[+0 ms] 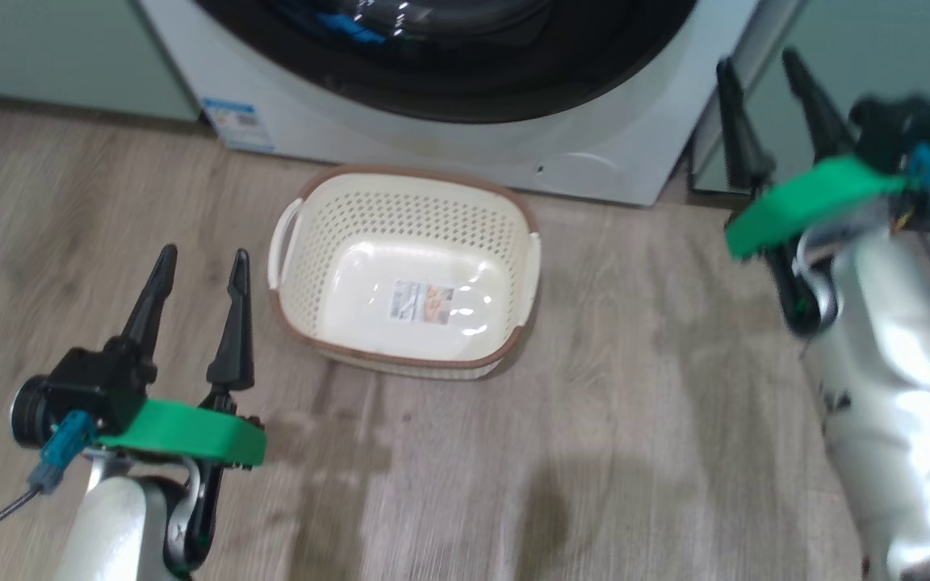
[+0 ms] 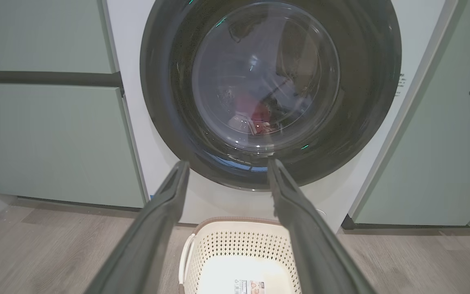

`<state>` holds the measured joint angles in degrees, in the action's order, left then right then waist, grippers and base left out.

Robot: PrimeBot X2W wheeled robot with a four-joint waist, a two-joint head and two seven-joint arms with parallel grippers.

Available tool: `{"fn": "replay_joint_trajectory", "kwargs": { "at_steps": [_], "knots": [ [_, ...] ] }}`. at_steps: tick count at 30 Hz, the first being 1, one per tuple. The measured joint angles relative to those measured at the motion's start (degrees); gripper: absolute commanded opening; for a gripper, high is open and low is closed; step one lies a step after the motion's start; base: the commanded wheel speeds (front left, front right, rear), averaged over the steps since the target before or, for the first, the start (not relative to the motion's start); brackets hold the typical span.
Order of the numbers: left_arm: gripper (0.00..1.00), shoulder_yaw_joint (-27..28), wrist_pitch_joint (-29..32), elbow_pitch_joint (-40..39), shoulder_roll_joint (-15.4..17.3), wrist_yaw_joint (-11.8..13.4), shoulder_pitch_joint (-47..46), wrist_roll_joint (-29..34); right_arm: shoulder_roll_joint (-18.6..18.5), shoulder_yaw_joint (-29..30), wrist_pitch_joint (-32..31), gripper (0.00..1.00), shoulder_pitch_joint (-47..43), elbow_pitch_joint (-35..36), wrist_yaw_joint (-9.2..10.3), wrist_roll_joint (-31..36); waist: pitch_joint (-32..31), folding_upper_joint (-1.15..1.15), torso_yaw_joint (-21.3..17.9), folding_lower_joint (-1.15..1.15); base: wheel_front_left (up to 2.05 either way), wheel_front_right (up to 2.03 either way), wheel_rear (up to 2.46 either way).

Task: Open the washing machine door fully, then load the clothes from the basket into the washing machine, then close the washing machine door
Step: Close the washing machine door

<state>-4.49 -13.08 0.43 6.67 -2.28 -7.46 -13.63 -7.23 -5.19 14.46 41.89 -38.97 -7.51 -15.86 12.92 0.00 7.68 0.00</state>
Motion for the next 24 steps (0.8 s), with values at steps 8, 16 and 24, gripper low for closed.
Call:
{"fn": "replay_joint_trajectory", "kwargs": {
  "at_steps": [8, 16, 24],
  "knots": [
    [1.0, -0.6, 1.4, -0.3, 1.3, 0.5, 3.1, 1.1, 2.3, 2.4, 0.0, 1.0, -15.7, 12.0, 0.0, 2.9, -3.9, 0.0, -3.9, 0.0, 0.0, 0.0, 0.0],
    [1.0, -1.1, 3.0, -0.9, 2.0, 1.0, 6.9, 1.1, 3.6, 4.0, -1.2, 1.0, -28.1, 21.7, 0.0, 4.7, -8.2, 0.0, -6.6, 0.0, 0.0, 0.0, 0.0],
    [1.0, -1.2, 4.0, -1.1, 2.6, 1.5, 10.3, 1.0, 4.0, 6.4, -4.9, 1.0, -37.1, 28.8, 0.0, 4.6, -11.2, 0.0, -8.0, 0.0, 0.0, 0.0, 0.0]
  ]
}}
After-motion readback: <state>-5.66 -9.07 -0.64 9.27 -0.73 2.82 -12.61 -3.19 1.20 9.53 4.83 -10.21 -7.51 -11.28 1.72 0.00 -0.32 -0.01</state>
